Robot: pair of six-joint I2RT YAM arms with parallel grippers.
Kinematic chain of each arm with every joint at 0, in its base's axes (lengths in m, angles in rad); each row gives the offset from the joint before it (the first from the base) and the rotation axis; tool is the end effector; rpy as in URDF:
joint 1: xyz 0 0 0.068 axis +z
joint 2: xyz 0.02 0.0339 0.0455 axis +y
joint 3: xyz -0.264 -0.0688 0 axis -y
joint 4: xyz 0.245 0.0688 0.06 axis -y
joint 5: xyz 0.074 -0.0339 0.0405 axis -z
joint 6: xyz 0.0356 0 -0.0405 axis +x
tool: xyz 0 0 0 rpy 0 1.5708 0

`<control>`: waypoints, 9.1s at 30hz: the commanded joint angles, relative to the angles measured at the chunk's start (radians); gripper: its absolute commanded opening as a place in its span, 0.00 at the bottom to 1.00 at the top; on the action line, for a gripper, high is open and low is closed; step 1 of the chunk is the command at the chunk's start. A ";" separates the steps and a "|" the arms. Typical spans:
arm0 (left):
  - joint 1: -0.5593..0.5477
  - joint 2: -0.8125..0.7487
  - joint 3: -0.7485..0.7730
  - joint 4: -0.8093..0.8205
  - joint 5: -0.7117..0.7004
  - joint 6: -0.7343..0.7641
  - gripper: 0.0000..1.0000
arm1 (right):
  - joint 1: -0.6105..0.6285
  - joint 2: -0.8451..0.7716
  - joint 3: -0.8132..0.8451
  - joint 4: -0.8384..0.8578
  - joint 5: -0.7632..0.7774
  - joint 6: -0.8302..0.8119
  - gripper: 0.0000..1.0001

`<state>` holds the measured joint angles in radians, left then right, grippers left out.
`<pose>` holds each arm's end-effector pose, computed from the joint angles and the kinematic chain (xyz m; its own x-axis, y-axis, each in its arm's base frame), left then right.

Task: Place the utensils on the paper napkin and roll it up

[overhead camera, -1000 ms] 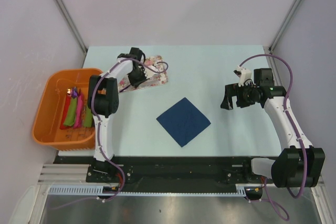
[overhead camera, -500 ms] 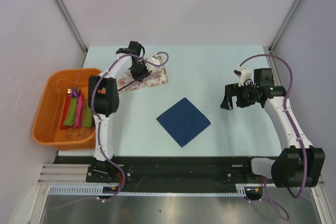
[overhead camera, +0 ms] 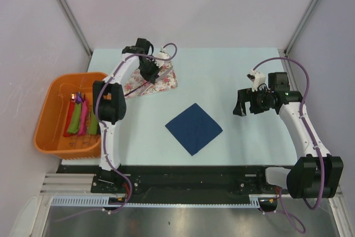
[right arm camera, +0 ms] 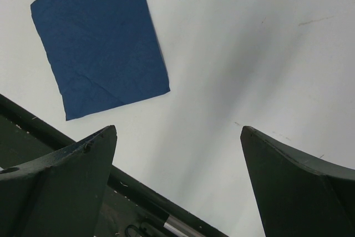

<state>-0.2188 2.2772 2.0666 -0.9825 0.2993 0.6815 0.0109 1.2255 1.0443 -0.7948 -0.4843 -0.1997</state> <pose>0.4695 -0.1152 0.2214 -0.5072 0.7294 -0.4591 0.8151 0.5790 0.0195 0.2414 0.0192 0.2894 -0.7581 -0.1838 -0.6257 -0.4294 0.8628 0.2668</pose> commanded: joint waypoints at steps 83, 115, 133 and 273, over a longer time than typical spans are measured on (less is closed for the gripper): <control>-0.597 -0.122 -0.373 0.271 -0.345 -1.485 0.00 | -0.094 -0.032 -0.007 0.029 -0.083 0.017 1.00; -0.467 -0.517 -0.427 0.364 -0.430 -1.041 0.58 | -0.100 -0.055 0.036 0.005 -0.115 0.017 1.00; 0.044 -0.260 -0.111 0.093 -0.054 -0.202 0.58 | -0.100 -0.049 0.036 0.003 -0.120 0.011 1.00; -0.522 -0.384 -0.566 0.596 -0.385 -1.335 0.42 | -0.106 -0.035 0.011 0.009 -0.154 0.003 1.00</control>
<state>-0.7349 2.0586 1.4883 -0.4297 -0.0711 -0.7082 -0.0902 1.2037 1.0294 -0.7944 -0.5934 -0.1883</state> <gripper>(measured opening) 0.355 0.994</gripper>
